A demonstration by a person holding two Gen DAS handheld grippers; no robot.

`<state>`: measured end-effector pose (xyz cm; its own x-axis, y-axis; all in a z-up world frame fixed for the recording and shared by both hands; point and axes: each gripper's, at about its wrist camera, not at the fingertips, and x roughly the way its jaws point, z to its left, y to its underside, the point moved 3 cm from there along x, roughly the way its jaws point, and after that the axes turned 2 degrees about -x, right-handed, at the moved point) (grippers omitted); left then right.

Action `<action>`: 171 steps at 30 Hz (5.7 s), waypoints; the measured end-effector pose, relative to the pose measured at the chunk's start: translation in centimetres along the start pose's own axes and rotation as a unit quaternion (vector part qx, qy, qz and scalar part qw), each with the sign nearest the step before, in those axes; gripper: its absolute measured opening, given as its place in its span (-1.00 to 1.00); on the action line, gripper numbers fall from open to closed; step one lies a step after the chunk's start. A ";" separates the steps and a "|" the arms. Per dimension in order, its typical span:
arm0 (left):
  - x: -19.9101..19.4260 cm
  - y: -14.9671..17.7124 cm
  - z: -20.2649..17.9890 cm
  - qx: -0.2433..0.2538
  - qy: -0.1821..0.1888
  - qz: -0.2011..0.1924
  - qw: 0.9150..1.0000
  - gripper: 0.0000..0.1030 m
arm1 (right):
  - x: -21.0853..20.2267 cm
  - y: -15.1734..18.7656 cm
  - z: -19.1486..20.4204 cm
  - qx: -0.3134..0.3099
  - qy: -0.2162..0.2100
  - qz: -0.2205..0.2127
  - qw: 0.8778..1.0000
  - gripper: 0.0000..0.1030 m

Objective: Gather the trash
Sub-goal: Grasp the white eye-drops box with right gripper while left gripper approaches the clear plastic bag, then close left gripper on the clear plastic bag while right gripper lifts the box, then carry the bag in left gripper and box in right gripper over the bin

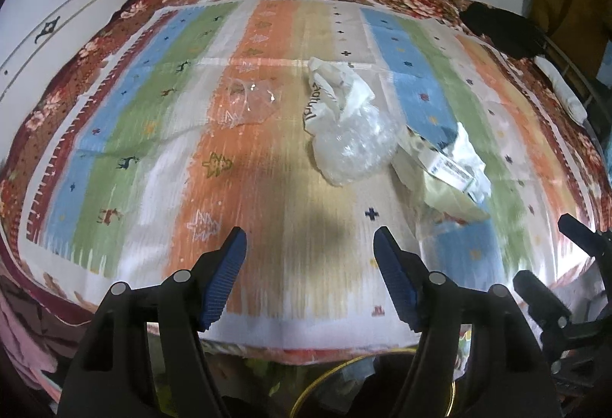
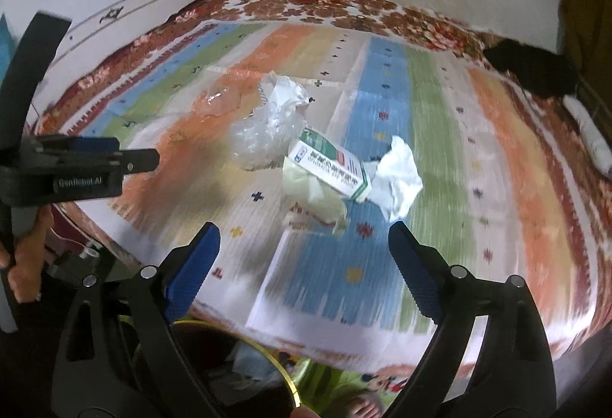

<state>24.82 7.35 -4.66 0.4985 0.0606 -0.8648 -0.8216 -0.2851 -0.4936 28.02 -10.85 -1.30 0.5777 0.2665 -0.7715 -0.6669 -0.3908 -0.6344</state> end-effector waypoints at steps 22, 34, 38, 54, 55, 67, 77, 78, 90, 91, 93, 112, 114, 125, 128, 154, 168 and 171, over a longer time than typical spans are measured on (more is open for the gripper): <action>7.5 -4.7 1.6 0.003 -0.008 0.010 1.000 0.33 | 11.3 -3.4 0.4 -0.090 0.085 0.052 0.991 0.65; 9.8 -6.5 0.1 0.028 -0.002 0.004 1.000 0.34 | 14.2 -5.0 0.4 -0.083 0.083 0.061 0.991 0.61; 10.9 -6.9 0.3 0.027 -0.005 0.009 1.000 0.35 | 14.8 -5.7 0.0 -0.072 0.080 0.063 0.992 0.58; 12.9 -7.7 -0.3 0.036 0.043 0.002 0.998 0.32 | 17.4 -6.5 -0.3 -0.077 0.073 0.078 0.991 -0.13; 12.9 -7.8 -0.4 0.036 0.051 0.000 0.998 0.32 | 17.4 -6.4 -0.3 -0.077 0.072 0.079 0.991 -0.20; 13.4 -8.3 -1.1 -0.021 0.126 0.009 0.992 0.36 | 16.5 -7.2 -2.0 -0.031 0.054 0.058 0.996 -0.46; 13.5 -8.2 -2.1 -0.047 0.174 0.026 0.983 0.49 | 15.7 -7.2 -4.4 0.031 0.030 0.056 0.997 -0.53; 13.6 -8.2 -2.2 -0.046 0.173 0.029 0.983 0.49 | 15.7 -7.1 -4.4 0.032 0.030 0.056 0.997 -0.53; 15.4 -6.9 -4.4 -0.002 0.147 0.070 0.987 0.37 | 14.6 -6.5 -5.7 0.040 0.035 0.050 0.997 -0.54; 15.6 -6.7 -4.6 0.004 0.142 0.075 0.987 0.09 | 14.5 -6.5 -5.8 0.040 0.035 0.050 0.997 -0.54; 15.5 -6.6 -4.8 0.005 0.146 0.071 0.987 -0.19 | 14.3 -6.3 -5.8 0.039 0.032 0.049 0.998 -0.55; 7.5 -7.0 -3.2 -0.006 0.156 0.012 0.988 -0.50 | 8.2 -7.2 -4.3 0.054 0.000 -0.011 0.998 -0.56; 6.1 -6.8 -3.0 -0.005 0.154 -0.001 0.988 -0.50 | 7.2 -7.0 -3.7 0.053 -0.001 -0.016 0.998 -0.56; 0.6 -5.0 -2.8 -0.010 0.156 -0.010 0.988 -0.53 | 1.9 -5.3 -3.2 0.072 -0.019 -0.054 0.996 -0.56; -0.9 -4.1 -3.3 -0.003 0.162 -0.014 0.987 -0.53 | 0.5 -4.7 -4.0 0.089 -0.014 -0.062 0.994 -0.56; -10.0 4.8 -3.5 0.020 0.208 -0.059 0.976 -0.53 | -7.6 3.9 -2.9 0.123 -0.060 -0.063 0.989 -0.56; -12.3 10.1 -3.5 0.032 0.236 -0.076 0.968 -0.53 | -10.1 8.8 -0.8 0.128 -0.074 -0.063 0.987 -0.56; -13.2 11.5 -3.5 0.035 0.245 -0.084 0.965 -0.53 | -10.6 9.9 -0.3 0.130 -0.080 -0.063 0.986 -0.56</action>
<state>9.76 -0.03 1.40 0.6828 -0.3649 -0.6330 -0.7263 -0.2449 -0.6423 15.47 -17.84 0.59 0.5951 0.4428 -0.6706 -0.7055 -0.1116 -0.6999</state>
